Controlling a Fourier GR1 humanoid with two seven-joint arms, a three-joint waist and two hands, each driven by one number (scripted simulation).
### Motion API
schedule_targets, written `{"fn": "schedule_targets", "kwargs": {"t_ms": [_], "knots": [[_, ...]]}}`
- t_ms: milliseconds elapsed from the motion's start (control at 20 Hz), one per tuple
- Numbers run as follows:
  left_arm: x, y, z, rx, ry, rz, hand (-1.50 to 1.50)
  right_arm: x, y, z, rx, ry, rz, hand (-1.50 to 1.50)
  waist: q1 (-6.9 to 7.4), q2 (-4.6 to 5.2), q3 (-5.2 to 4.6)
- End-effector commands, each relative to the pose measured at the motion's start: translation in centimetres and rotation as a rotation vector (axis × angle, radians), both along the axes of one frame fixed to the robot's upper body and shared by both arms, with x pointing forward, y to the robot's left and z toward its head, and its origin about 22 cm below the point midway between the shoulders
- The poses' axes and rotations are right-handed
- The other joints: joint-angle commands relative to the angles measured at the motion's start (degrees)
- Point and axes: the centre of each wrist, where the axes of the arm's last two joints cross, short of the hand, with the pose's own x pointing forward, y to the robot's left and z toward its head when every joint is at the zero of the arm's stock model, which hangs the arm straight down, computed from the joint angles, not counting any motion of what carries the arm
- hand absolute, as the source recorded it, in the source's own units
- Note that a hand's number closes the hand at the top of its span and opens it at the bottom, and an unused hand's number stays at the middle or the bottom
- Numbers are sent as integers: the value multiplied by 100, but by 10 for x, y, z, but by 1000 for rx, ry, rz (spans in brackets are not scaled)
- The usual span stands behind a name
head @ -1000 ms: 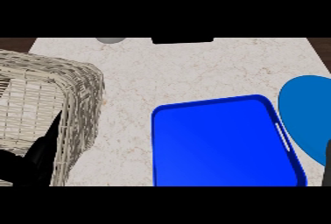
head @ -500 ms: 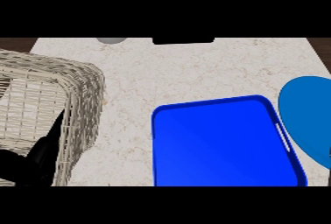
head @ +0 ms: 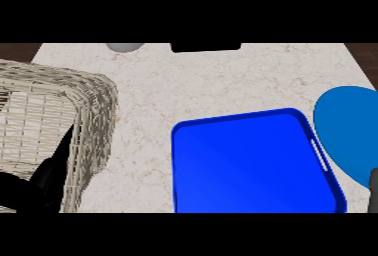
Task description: Pick the tomato from the tray and place it in the plate
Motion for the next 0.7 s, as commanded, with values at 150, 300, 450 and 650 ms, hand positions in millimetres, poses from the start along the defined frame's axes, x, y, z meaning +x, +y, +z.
{"fn": "schedule_targets", "kwargs": {"t_ms": [150,300,450,650], "knots": [[-3,-11,-45,-74,205,5,0,-9,63,-1,26,-159,136,-150,-83,127,-174],[-2,-5,-45,-80,175,29,0,-30,70,-11,43,-125,192,-150,-34,138,-173],[1,-10,-49,-52,191,19,0,-36,85,-7,67,-150,249,-150,-81,151,-183],[3,-17,-40,-69,191,-1,0,-69,95,-33,85,-68,259,-150,-67,163,-175]]}}
